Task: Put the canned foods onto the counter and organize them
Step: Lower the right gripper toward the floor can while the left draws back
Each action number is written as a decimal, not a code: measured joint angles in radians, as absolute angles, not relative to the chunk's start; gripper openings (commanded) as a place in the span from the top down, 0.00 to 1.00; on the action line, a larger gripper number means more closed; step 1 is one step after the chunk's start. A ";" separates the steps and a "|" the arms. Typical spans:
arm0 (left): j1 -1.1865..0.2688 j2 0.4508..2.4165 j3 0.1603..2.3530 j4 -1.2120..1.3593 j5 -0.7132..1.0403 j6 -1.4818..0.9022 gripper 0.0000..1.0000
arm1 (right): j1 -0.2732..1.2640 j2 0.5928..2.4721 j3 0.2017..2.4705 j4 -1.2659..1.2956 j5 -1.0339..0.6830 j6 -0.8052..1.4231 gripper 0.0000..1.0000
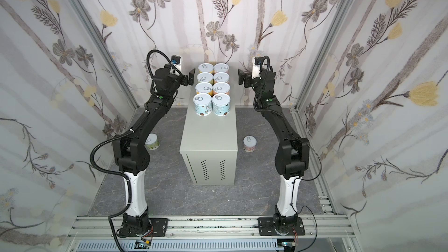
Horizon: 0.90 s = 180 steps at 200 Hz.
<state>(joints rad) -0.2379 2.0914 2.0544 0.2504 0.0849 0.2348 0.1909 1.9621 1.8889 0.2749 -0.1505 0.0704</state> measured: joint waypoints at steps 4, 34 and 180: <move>-0.234 2.079 2.041 0.257 0.080 0.234 0.00 | 0.187 1.946 1.872 0.282 -0.151 0.070 0.00; -0.211 1.968 1.942 0.292 0.062 0.231 0.00 | 0.151 1.788 1.691 0.279 -0.154 0.078 0.00; -0.142 1.549 1.456 0.304 -0.004 0.220 0.00 | 0.136 1.215 0.666 0.114 -0.233 0.261 0.00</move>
<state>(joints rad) -0.1425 1.5486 1.4563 0.3042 -0.0040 0.2199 0.1356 1.2152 0.6659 0.1143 -0.2325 0.2607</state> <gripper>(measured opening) 0.998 0.996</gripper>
